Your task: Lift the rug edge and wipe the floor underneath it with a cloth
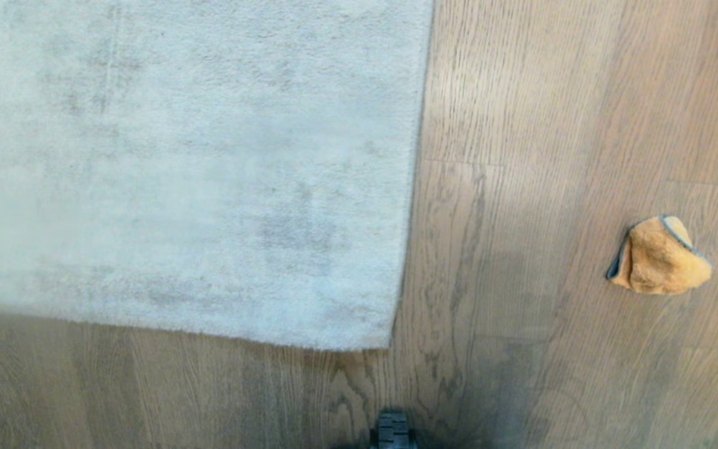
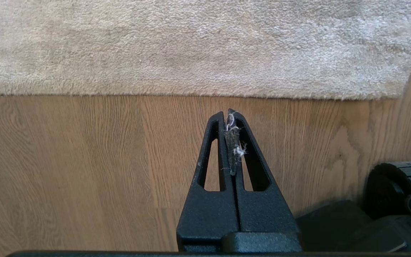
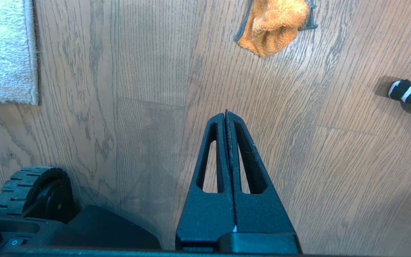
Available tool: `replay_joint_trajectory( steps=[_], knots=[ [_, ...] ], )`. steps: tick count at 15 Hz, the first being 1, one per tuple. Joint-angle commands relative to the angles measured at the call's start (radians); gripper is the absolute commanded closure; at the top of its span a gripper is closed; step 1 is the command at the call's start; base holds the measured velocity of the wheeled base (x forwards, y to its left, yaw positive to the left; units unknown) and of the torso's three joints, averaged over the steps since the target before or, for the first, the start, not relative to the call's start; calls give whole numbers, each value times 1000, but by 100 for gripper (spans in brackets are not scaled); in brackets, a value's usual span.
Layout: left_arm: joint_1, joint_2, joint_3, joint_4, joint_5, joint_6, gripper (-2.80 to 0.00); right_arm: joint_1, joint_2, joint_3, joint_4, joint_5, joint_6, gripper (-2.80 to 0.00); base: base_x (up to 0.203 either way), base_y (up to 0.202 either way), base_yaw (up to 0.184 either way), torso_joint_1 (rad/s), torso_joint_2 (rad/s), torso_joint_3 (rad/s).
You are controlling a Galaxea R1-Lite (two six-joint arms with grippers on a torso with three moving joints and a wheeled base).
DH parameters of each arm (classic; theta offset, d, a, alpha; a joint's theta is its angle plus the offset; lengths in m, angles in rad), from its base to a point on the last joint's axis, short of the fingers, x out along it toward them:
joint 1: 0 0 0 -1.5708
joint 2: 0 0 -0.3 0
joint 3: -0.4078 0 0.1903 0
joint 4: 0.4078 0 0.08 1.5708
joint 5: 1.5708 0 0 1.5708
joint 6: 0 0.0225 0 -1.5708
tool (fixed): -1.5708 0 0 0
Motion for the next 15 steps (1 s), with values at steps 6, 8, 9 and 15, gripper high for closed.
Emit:
replay_joint_trajectory(
  steps=[6,8,9,15],
  knots=[
    [0,-3,0,2,1,-30,0,0,1,0,-1,0,0,0,0,0,0,0,0,0],
    [0,-3,0,2,1,-30,0,0,1,0,-1,0,0,0,0,0,0,0,0,0],
    [0,-3,0,2,1,-30,0,0,1,0,-1,0,0,0,0,0,0,0,0,0],
    [0,-3,0,2,-7,-29,0,0,1,0,-1,0,0,0,0,0,0,0,0,0]
  ],
)
